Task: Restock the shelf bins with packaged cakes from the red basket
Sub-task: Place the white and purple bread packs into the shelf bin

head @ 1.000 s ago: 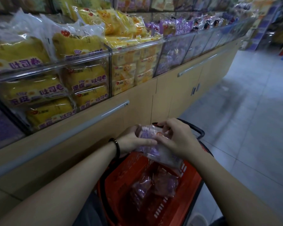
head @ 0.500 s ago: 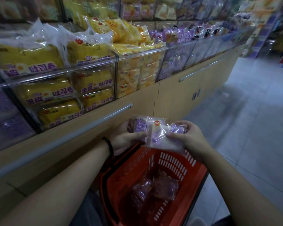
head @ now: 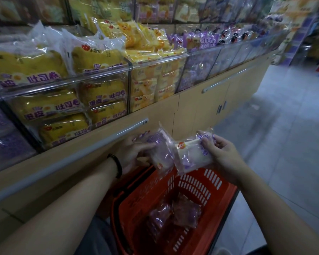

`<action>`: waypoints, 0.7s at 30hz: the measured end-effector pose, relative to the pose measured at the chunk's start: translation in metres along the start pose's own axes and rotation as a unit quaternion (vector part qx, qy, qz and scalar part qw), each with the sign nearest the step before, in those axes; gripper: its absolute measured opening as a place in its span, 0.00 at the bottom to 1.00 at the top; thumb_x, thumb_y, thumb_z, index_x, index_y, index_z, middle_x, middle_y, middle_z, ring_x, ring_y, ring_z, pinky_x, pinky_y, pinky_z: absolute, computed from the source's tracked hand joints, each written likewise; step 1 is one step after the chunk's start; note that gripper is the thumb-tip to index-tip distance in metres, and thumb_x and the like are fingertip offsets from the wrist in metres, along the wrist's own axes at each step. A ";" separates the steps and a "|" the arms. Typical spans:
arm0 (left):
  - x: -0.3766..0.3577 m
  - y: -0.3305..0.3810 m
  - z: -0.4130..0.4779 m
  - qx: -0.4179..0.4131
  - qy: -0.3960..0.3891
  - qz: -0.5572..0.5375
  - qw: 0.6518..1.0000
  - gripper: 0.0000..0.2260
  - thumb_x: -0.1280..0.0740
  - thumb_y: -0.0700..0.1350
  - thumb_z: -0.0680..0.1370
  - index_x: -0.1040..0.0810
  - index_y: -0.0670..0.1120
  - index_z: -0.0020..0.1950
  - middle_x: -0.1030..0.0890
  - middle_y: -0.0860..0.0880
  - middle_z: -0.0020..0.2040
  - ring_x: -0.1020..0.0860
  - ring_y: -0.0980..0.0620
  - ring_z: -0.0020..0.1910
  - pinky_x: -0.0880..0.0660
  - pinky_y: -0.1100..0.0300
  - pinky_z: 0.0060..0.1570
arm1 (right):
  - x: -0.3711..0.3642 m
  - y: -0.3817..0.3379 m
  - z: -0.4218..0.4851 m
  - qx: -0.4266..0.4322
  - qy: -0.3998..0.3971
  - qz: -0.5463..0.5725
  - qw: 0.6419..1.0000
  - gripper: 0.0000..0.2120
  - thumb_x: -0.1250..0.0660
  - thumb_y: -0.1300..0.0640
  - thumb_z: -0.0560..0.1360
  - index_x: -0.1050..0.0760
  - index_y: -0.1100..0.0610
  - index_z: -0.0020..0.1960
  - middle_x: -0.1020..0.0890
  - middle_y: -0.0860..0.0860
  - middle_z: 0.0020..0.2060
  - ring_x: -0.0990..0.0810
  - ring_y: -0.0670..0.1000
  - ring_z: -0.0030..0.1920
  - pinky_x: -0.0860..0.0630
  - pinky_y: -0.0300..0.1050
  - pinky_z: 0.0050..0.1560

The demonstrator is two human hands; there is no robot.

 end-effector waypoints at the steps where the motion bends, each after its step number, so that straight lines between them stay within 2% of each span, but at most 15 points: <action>1: -0.004 -0.002 -0.001 0.010 -0.008 0.003 1.000 0.25 0.20 0.44 0.68 0.19 0.47 0.65 0.14 0.42 0.56 0.16 0.41 0.52 0.21 0.35 0.52 | -0.002 0.001 -0.001 -0.003 -0.003 -0.013 1.000 0.15 0.27 0.49 0.77 0.16 0.52 0.61 0.15 0.66 0.56 0.15 0.62 0.49 0.19 0.66 0.52; 4: -0.012 -0.002 -0.003 0.009 -0.020 -0.013 1.000 0.24 0.21 0.42 0.67 0.16 0.50 0.63 0.16 0.40 0.60 0.18 0.40 0.53 0.19 0.46 0.40 | -0.008 -0.004 -0.004 0.008 -0.004 -0.018 1.000 0.13 0.30 0.51 0.80 0.17 0.55 0.62 0.16 0.68 0.56 0.16 0.64 0.49 0.21 0.68 0.55; 8: -0.018 0.003 -0.008 0.000 -0.022 -0.038 0.999 0.14 0.22 0.46 0.70 0.13 0.49 0.55 0.14 0.42 0.55 0.16 0.42 0.52 0.20 0.49 0.53 | -0.022 -0.015 -0.008 0.020 -0.048 -0.016 0.999 0.13 0.29 0.54 0.79 0.17 0.60 0.60 0.16 0.69 0.55 0.15 0.63 0.49 0.20 0.59 0.54; 11: -0.021 0.009 -0.018 0.003 -0.018 0.024 1.000 0.09 0.28 0.54 0.75 0.13 0.57 0.53 0.13 0.47 0.56 0.15 0.45 0.54 0.21 0.45 0.58 | -0.026 -0.023 -0.009 0.015 -0.061 0.020 0.998 0.10 0.29 0.59 0.78 0.15 0.60 0.57 0.15 0.65 0.51 0.14 0.60 0.45 0.17 0.53 0.46; 13: -0.021 0.014 -0.032 0.017 -0.051 0.044 0.998 0.10 0.30 0.56 0.77 0.15 0.58 0.56 0.14 0.47 0.58 0.16 0.46 0.56 0.22 0.43 0.59 | -0.024 -0.029 -0.011 0.003 -0.041 0.057 0.998 0.10 0.31 0.62 0.77 0.15 0.60 0.57 0.15 0.64 0.49 0.15 0.58 0.41 0.16 0.49 0.37; 14: -0.020 0.017 -0.041 0.023 -0.076 0.059 0.995 0.11 0.27 0.54 0.78 0.16 0.55 0.59 0.14 0.45 0.60 0.16 0.45 0.56 0.21 0.44 0.56 | -0.025 -0.032 -0.012 -0.003 -0.037 0.074 0.997 0.12 0.33 0.64 0.78 0.16 0.61 0.59 0.16 0.64 0.49 0.16 0.58 0.40 0.17 0.48 0.35; 16: -0.010 0.025 -0.064 0.020 -0.116 0.108 0.987 0.22 0.22 0.40 0.73 0.21 0.46 0.66 0.15 0.43 0.61 0.16 0.45 0.57 0.19 0.46 0.54 | -0.034 -0.040 -0.016 -0.008 -0.037 0.104 0.994 0.16 0.37 0.66 0.77 0.18 0.63 0.62 0.17 0.64 0.49 0.17 0.58 0.39 0.18 0.46 0.33; 18: 0.002 0.043 -0.094 0.010 -0.129 0.173 0.976 0.31 0.21 0.30 0.70 0.27 0.42 0.70 0.16 0.43 0.63 0.17 0.43 0.61 0.21 0.41 0.61 | -0.054 -0.056 -0.024 0.000 -0.061 0.135 0.989 0.19 0.36 0.66 0.75 0.19 0.63 0.64 0.16 0.63 0.49 0.16 0.57 0.39 0.18 0.46 0.31; 20: 0.012 0.070 -0.129 -0.018 -0.123 0.250 0.960 0.32 0.20 0.32 0.69 0.28 0.45 0.70 0.16 0.45 0.63 0.17 0.45 0.62 0.21 0.43 0.62 | -0.083 -0.078 -0.035 0.019 -0.096 0.137 0.986 0.20 0.34 0.64 0.73 0.20 0.64 0.64 0.15 0.62 0.48 0.14 0.56 0.39 0.16 0.45 0.33; 21: 0.017 0.086 -0.146 -0.039 -0.112 0.292 0.949 0.31 0.19 0.35 0.69 0.26 0.47 0.68 0.16 0.47 0.62 0.17 0.48 0.60 0.19 0.47 0.58 | -0.100 -0.092 -0.040 0.036 -0.111 0.133 0.984 0.20 0.33 0.64 0.72 0.19 0.65 0.63 0.15 0.62 0.48 0.14 0.55 0.38 0.16 0.45 0.33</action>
Point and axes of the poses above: each hand's wrist, its own z-axis towards the middle knuckle, its own x-axis out of the back of the hand, y = z × x, the point moved 10 cm from there along z, towards the middle knuckle
